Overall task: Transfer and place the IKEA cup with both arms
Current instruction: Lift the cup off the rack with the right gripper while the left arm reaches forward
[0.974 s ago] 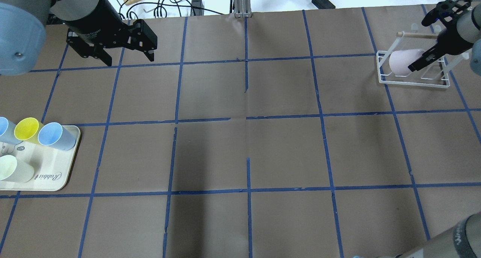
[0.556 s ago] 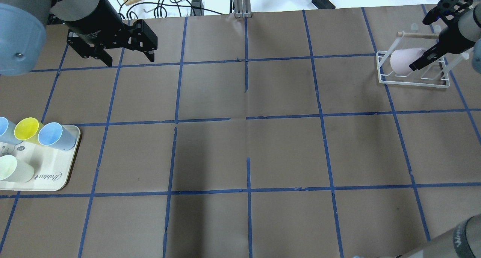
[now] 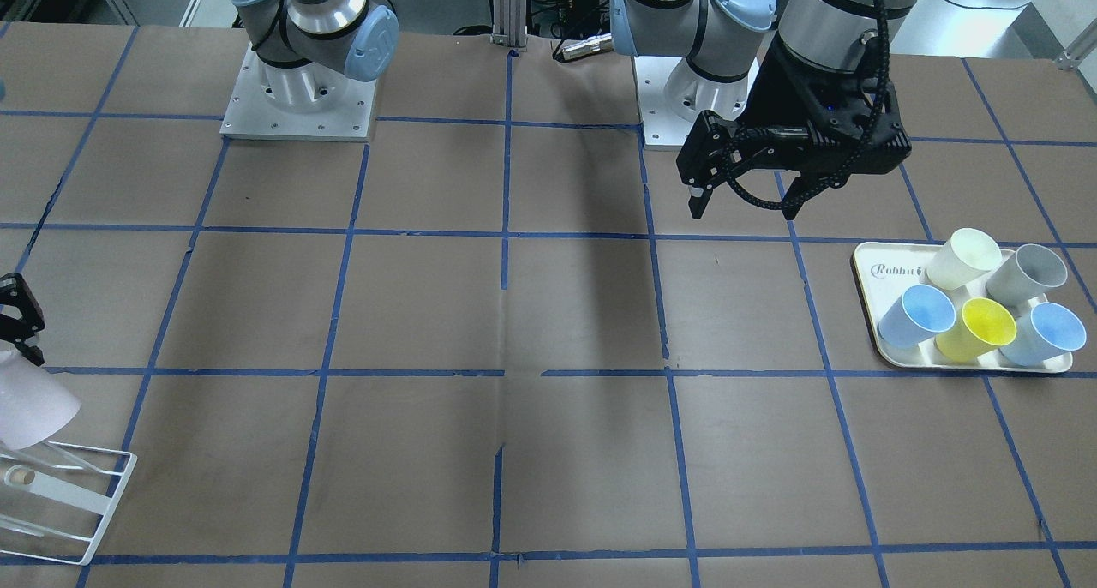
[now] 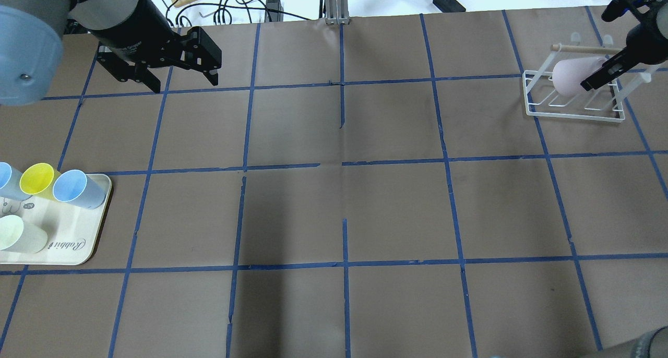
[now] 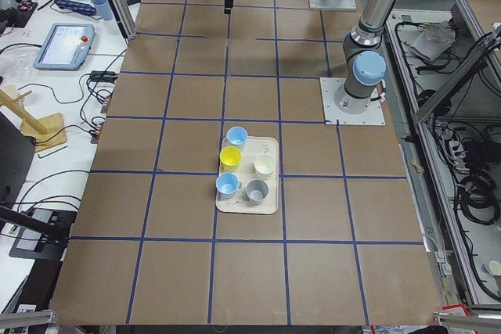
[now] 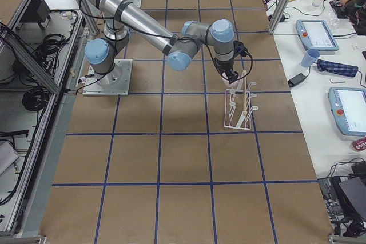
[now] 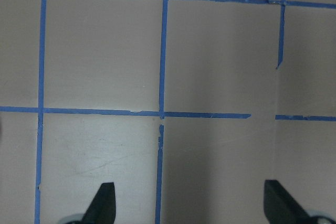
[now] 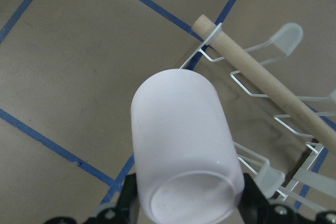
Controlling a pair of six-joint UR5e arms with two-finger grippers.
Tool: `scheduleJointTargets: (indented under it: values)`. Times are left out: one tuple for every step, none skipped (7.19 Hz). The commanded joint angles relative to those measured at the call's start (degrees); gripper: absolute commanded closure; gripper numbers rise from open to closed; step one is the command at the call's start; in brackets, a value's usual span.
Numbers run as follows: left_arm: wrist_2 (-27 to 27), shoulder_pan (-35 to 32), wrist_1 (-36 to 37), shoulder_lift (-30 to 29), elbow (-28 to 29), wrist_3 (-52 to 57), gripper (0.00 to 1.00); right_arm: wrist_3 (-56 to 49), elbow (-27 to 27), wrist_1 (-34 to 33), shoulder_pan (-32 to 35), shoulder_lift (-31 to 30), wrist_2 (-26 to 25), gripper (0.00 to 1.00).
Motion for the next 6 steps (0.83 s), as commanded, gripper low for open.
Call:
scheduleJointTargets:
  values:
    - [-4.96,1.71,-0.17,0.29,-1.19,2.48,0.00,-0.23,-0.07,2.50,-0.09,-2.45,-0.86,0.96]
    - [-13.35,5.20,-0.44,1.07,-3.37,2.49,0.00,-0.23,-0.07,3.81,-0.18,-3.15,-1.13,0.96]
    - [-22.05,8.98,-0.27,1.52,-6.35,3.36,0.00,-0.23,0.01,4.00,-0.18,-3.94,-1.22,0.96]
    - [-29.36,11.19,-0.18,1.87,-8.56,4.15,0.00,-0.32,-0.07,6.35,-0.26,-4.91,-1.66,0.96]
    - [-37.52,12.61,-0.09,1.96,-10.49,4.24,0.00,-0.84,-0.68,7.85,-0.18,-5.88,-1.92,0.97]
    - [-47.96,14.01,0.70,1.87,-13.04,5.64,0.00,-0.93,-2.26,13.79,0.35,-6.67,-0.27,1.00]
